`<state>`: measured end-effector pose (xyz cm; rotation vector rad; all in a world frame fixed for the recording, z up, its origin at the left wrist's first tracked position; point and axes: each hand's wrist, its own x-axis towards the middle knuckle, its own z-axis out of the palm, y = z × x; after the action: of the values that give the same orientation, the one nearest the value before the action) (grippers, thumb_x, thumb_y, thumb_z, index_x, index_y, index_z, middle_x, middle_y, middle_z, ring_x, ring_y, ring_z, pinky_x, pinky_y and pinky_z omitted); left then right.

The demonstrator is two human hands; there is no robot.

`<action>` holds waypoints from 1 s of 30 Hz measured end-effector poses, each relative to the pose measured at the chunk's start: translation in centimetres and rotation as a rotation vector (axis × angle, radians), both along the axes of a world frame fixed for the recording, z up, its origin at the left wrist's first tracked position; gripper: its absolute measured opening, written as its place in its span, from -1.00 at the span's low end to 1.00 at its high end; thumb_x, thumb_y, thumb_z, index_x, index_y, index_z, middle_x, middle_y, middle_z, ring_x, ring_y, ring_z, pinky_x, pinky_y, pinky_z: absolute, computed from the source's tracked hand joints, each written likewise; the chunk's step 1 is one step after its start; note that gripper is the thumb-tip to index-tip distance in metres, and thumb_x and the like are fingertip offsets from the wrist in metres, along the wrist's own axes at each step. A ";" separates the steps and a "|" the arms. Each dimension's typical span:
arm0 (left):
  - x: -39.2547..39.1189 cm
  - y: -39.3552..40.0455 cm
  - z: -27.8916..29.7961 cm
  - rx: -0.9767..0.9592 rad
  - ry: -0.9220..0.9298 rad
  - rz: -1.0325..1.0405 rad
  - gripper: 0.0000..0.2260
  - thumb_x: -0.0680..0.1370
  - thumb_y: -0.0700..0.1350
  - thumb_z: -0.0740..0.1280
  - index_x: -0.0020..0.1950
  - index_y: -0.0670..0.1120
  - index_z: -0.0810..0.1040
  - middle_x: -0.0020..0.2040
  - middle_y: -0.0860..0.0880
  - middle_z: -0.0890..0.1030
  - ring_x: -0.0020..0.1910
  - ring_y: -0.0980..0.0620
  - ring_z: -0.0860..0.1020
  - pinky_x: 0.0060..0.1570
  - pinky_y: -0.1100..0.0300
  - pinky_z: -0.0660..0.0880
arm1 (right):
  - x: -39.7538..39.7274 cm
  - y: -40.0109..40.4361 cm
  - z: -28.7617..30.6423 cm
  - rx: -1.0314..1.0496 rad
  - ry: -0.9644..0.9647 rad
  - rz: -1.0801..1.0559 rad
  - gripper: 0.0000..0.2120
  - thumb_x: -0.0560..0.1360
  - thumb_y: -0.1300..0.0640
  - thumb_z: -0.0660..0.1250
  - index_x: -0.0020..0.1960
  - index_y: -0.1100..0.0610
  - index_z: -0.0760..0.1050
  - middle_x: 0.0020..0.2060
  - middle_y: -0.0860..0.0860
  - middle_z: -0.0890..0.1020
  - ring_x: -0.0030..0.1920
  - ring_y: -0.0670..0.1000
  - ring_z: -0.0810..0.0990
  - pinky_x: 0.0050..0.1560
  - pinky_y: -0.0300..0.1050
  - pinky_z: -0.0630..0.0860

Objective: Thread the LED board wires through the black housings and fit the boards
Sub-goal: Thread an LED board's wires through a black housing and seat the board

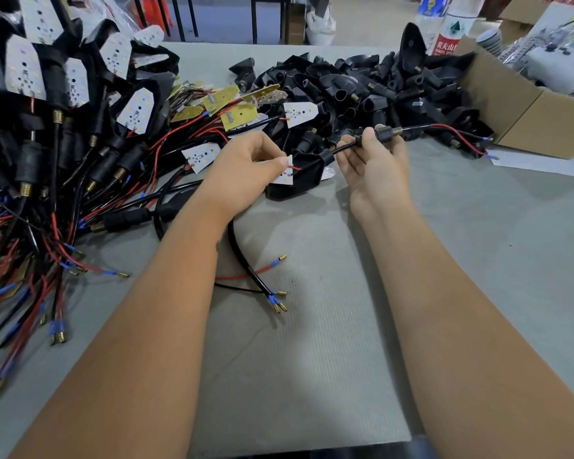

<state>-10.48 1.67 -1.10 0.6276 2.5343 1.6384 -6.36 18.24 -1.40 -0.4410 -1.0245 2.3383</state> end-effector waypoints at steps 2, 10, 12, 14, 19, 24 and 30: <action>-0.1 0.3 -0.2 -0.016 0.008 0.024 -0.86 0.54 -0.13 0.40 -0.20 0.02 0.55 0.00 -0.03 0.67 -0.02 0.00 0.62 0.13 0.02 0.56 | 0.0 0.1 0.1 0.004 0.004 0.002 -0.74 0.63 0.23 0.22 0.30 0.12 0.30 -0.21 0.10 0.61 -0.23 -0.01 0.62 -0.14 -0.20 0.59; 0.1 1.7 -0.9 -0.021 0.047 0.108 -0.86 0.58 -0.09 0.34 -0.18 0.03 0.49 -0.20 0.09 0.55 -0.21 0.19 0.49 -0.22 0.35 0.35 | 0.1 -0.3 0.0 0.209 -0.082 0.122 -0.85 0.52 0.38 0.31 0.00 0.19 0.42 -0.03 0.19 0.63 -0.13 0.02 0.63 -0.01 -0.17 0.58; 0.1 1.9 -0.8 0.022 0.030 0.126 -0.86 0.59 -0.09 0.32 -0.17 0.04 0.48 -0.20 0.08 0.53 -0.23 0.19 0.47 -0.24 0.33 0.34 | 0.2 -0.6 -0.1 0.293 -0.084 0.171 -0.82 0.51 0.41 0.31 -0.03 0.16 0.41 -0.05 0.18 0.64 -0.19 -0.02 0.63 -0.09 -0.18 0.57; 0.2 2.0 -0.7 0.049 0.021 0.133 -0.87 0.59 -0.09 0.33 -0.16 0.05 0.49 -0.19 0.07 0.54 -0.22 0.17 0.47 -0.23 0.32 0.36 | 0.2 -0.7 -0.1 0.393 -0.105 0.210 -0.80 0.50 0.40 0.33 0.02 0.17 0.42 -0.12 0.12 0.66 -0.24 -0.06 0.63 -0.12 -0.15 0.57; 0.4 2.0 -0.7 0.097 -0.010 0.139 -0.86 0.55 -0.08 0.39 -0.21 0.05 0.55 -0.23 0.05 0.58 -0.28 0.17 0.49 -0.20 0.30 0.43 | 0.6 -0.7 0.0 0.457 -0.097 0.270 -0.65 0.49 0.42 0.34 0.22 0.20 0.37 -0.11 0.15 0.66 -0.13 0.06 0.66 0.02 0.02 0.63; 0.4 2.1 -0.7 0.095 -0.032 0.178 -0.86 0.52 -0.07 0.41 -0.22 -0.05 0.60 -0.35 0.06 0.55 -0.39 0.20 0.45 -0.27 0.28 0.39 | 0.6 -1.1 0.0 0.387 -0.057 0.211 -0.63 0.49 0.46 0.33 0.22 0.22 0.37 -0.15 0.21 0.61 -0.12 0.11 0.61 0.04 0.06 0.62; 0.6 2.1 -0.9 0.005 0.025 0.222 -0.81 0.53 0.05 0.40 -0.19 -0.02 0.51 -0.31 0.08 0.54 -0.34 0.17 0.46 -0.34 0.28 0.32 | 0.4 -0.9 -0.2 0.283 -0.033 0.162 -0.86 0.56 0.38 0.27 0.04 0.17 0.46 -0.23 0.09 0.64 -0.14 0.04 0.64 -0.04 -0.12 0.62</action>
<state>-9.90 3.73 -1.99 0.3796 2.7033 1.7112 -5.96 17.36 -1.58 -0.2966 -1.4301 2.2811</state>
